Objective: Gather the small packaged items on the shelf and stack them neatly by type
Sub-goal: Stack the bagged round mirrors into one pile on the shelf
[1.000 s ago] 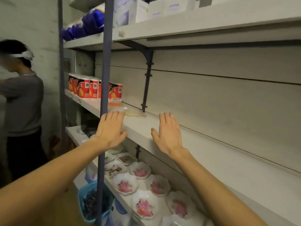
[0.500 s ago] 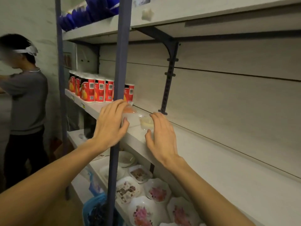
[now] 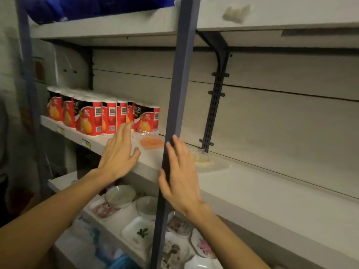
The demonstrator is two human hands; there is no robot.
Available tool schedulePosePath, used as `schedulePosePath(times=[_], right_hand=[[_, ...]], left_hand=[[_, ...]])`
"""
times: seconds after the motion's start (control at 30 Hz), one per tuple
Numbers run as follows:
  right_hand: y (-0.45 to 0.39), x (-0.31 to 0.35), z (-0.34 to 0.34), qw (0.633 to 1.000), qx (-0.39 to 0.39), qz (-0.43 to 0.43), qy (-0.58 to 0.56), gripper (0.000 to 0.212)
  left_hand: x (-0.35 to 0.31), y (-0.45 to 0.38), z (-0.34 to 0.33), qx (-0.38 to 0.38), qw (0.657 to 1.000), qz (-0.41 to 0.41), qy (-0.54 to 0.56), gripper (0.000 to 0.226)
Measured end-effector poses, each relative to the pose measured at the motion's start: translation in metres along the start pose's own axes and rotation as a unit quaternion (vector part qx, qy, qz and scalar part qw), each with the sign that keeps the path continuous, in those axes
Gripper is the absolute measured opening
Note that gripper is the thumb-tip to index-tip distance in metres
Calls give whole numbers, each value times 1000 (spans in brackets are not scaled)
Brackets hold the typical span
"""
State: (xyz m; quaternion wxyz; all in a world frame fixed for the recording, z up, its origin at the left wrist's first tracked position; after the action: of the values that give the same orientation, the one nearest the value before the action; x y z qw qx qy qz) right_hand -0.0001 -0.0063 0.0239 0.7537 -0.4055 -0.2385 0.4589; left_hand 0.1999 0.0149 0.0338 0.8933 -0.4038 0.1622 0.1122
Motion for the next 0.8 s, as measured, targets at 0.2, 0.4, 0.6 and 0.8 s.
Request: schedulePosePath(times=[0.2, 0.4, 0.6, 0.8], right_hand=[[1, -46, -24, 978, 2, -206, 25, 67], [1, -73, -35, 951, 105, -289, -26, 62], [8, -110, -71, 882, 347, -290, 134, 64], [13, -113, -74, 862, 379, -302, 145, 43]], left_hand=[[36, -24, -31, 120, 992, -33, -18, 77], [36, -41, -83, 211, 977, -42, 11, 61], [48, -60, -126, 317, 948, -27, 4, 66], [53, -54, -131, 338, 940, 9, -45, 75]])
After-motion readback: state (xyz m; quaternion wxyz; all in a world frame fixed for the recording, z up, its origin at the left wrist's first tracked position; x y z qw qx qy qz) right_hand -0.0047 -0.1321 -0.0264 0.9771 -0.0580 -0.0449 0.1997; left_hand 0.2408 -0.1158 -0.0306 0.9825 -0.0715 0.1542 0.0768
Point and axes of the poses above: each hand's wrist, its own y-axis away from the middle knuckle, its own z-axis out of the back of the hand, x = y × z, the point moved 8 cm from there along -y, towards the middle knuckle, and after that the axes turned 7 degrees about y, right-handed, at the moved point
